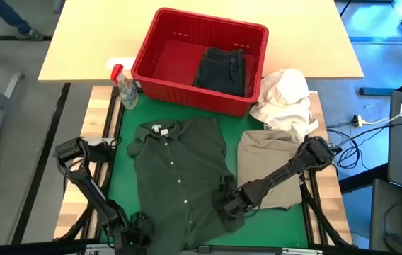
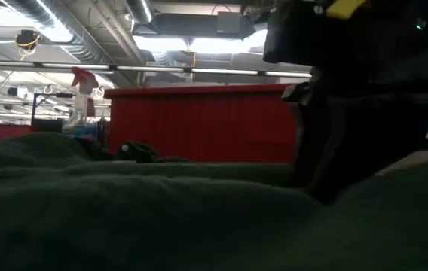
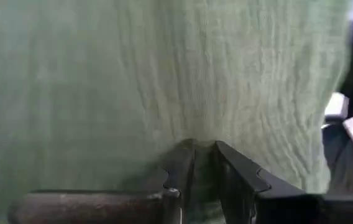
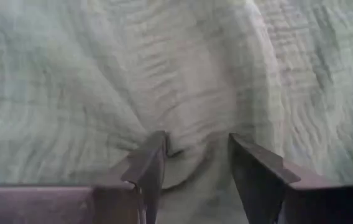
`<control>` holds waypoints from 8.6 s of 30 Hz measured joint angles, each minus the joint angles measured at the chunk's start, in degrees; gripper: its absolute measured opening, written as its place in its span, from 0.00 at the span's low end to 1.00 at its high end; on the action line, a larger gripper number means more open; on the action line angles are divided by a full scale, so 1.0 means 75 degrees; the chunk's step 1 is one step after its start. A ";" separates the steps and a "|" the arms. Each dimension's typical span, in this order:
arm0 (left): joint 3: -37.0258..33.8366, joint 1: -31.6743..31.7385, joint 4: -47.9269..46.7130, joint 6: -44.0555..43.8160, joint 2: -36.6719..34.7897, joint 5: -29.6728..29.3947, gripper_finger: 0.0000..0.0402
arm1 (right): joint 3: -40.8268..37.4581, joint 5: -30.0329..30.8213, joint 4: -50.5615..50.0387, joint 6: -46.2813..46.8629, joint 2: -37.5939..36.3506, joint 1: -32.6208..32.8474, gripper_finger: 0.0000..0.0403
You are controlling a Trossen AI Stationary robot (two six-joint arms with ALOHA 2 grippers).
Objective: Fold Laundry from Bin
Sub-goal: Fold the green polo shirt
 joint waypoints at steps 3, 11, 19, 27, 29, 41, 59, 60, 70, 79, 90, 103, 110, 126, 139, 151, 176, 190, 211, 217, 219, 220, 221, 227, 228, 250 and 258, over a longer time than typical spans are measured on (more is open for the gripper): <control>-0.0011 -0.0249 -0.0525 -0.0432 -0.0140 0.0047 0.15 | -0.0050 0.0007 -0.0411 -0.0009 -0.0018 0.0001 0.44; -0.0064 -0.0473 -0.1056 -0.1064 -0.0614 -0.0462 0.15 | 0.0218 -0.0234 -0.0630 -0.0083 -0.0317 0.0035 0.44; 0.0092 -0.0073 -0.1586 0.0370 -0.2330 -0.2332 0.15 | 0.1278 -0.0121 -0.0622 -0.1138 -0.0777 -0.0061 0.44; 0.0098 0.0558 -0.4656 0.0833 -0.3794 -0.4661 0.15 | 0.1303 -0.0221 -0.0519 -0.1675 -0.0730 -0.1056 0.44; 0.0098 0.0864 -0.5409 0.0830 -0.4056 -0.4837 0.15 | 0.1141 -0.0361 -0.0528 -0.1685 -0.0714 -0.1295 0.44; 0.0016 0.4383 -0.9106 0.0618 -0.5372 -0.3385 0.45 | 0.0242 -0.0889 0.0291 -0.1846 -0.0715 -0.1923 0.44; -0.2000 0.9907 -0.7152 0.6656 -0.5357 0.0074 0.46 | -0.1073 -0.1679 0.1278 -0.2749 -0.0775 -0.3155 0.44; -0.2031 0.9907 -0.6946 0.6823 -0.5356 0.0215 0.45 | -0.1227 -0.1798 0.1566 -0.2741 -0.0785 -0.3182 0.44; -0.2907 0.9910 -0.6094 0.6800 -0.4739 0.0617 0.45 | -0.1962 -0.1875 0.3334 -0.2740 -0.0761 -0.3159 0.44; -0.3280 0.9906 -0.6441 0.5924 -0.3823 0.0428 0.45 | -0.2025 -0.1879 0.2328 -0.2824 -0.0772 -0.3159 0.44; -0.3279 0.9749 -0.6693 0.5472 -0.3533 -0.0031 0.38 | -0.2052 -0.1846 -0.0123 -0.2862 -0.1515 -0.3101 0.44; -0.1126 0.8831 -0.8024 0.5455 -0.4733 -0.0721 0.33 | -0.1632 -0.1540 0.1618 -0.2847 -0.2924 -0.3107 0.44; -0.0926 0.8277 -0.6869 0.5409 -0.5463 -0.1263 0.39 | -0.1521 -0.1559 0.2540 -0.2795 -0.2927 -0.3107 0.44; -0.2306 0.7017 -0.3743 0.5460 -0.5433 -0.1196 0.59 | -0.1507 -0.1478 0.1046 -0.0820 -0.2948 -0.3916 0.76; -0.4262 0.5735 -0.1044 0.3624 -0.5047 -0.0783 0.59 | -0.2400 -0.1435 0.1026 -0.1419 -0.2958 -0.4889 0.80; -0.4737 0.5492 -0.1343 0.4061 -0.4969 -0.0247 0.58 | -0.3552 -0.1586 0.1752 -0.1526 -0.2961 -0.4966 0.80; -0.0882 0.5554 -0.5977 0.4984 -0.4964 -0.1288 0.56 | -0.2195 -0.1790 0.1486 -0.1638 -0.3232 -0.4957 0.80; -0.1050 0.8426 -0.7311 0.5665 -0.4981 -0.0859 0.56 | -0.2209 -0.2018 0.1663 -0.1638 -0.3217 -0.4948 0.80; -0.2753 1.0099 -0.4645 0.6422 -0.4984 -0.0198 0.56 | -0.2209 -0.1653 0.1520 -0.0935 -0.2437 -0.5499 0.80; -0.2775 1.0048 -0.4496 0.6698 -0.4984 -0.0227 0.56 | -0.2209 -0.2045 0.0981 0.0209 -0.2337 -0.6036 0.80; -0.2774 1.0039 -0.4317 0.6980 -0.4984 -0.0207 0.56 | -0.2209 -0.2457 0.1059 0.0214 -0.2337 -0.6166 0.80; -0.2773 1.0020 -0.4215 0.7123 -0.4984 -0.0158 0.56 | -0.2209 -0.2675 0.1133 0.0220 -0.2337 -0.6209 0.80; -0.2775 0.9996 -0.4135 0.7281 -0.4984 -0.0129 0.56 | -0.2209 -0.2819 0.1187 0.0253 -0.2337 -0.6236 0.80; -0.2677 0.9860 -0.3794 0.7899 -0.4984 -0.0310 0.56 | -0.2190 -0.3169 0.1249 0.0598 -0.1878 -0.6206 0.80; -0.2677 0.9852 -0.3748 0.7996 -0.4984 -0.0312 0.56 | -0.2171 -0.3234 0.1351 0.0610 -0.1781 -0.6207 0.80; -0.2479 0.8523 -0.2423 0.8227 -0.5991 0.0053 0.56 | -0.1596 -0.2894 0.1422 0.0546 -0.1962 -0.5786 0.06; -0.2598 0.7615 -0.2391 0.8060 -0.5957 -0.0250 0.56 | -0.0228 -0.1832 0.1248 0.1285 -0.1976 -0.4583 0.04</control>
